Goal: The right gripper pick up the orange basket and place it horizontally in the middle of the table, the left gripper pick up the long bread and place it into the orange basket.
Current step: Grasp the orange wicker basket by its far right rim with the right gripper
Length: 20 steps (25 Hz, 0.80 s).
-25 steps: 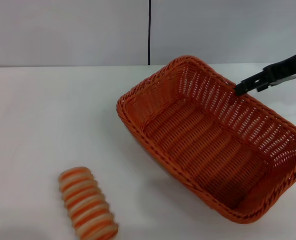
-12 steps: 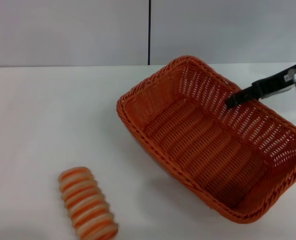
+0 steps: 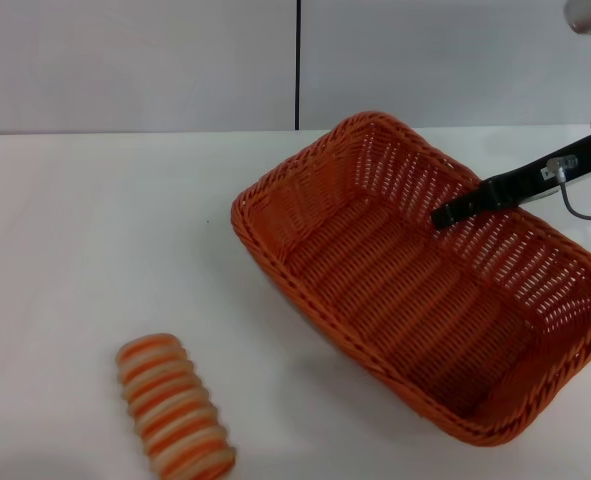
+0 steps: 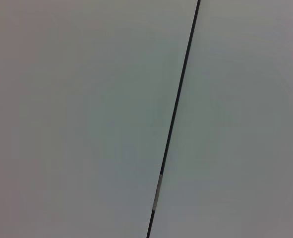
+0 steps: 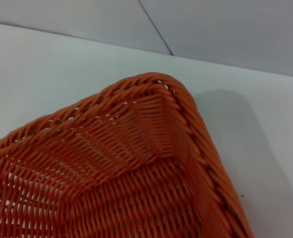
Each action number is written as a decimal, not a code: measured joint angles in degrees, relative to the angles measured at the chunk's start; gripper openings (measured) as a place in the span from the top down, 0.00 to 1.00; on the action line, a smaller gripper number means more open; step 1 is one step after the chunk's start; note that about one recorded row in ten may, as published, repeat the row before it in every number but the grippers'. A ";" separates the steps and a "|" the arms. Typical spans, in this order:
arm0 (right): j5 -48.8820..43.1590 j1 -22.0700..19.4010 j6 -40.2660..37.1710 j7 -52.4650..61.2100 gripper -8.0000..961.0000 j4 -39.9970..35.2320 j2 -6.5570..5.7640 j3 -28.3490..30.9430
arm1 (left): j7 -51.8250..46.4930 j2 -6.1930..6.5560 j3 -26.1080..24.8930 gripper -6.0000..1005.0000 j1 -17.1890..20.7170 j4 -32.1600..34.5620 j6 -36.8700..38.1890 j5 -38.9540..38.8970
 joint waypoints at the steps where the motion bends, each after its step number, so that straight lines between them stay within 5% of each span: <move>1: 0.00 0.00 -0.05 0.00 0.21 0.00 0.10 0.00 | 0.00 -0.02 0.00 0.26 -0.07 0.00 -0.09 0.00; 20: 0.02 0.73 0.21 -2.01 0.67 -0.42 0.65 -0.24 | -0.01 0.02 -0.13 0.26 -0.31 0.18 -0.19 0.00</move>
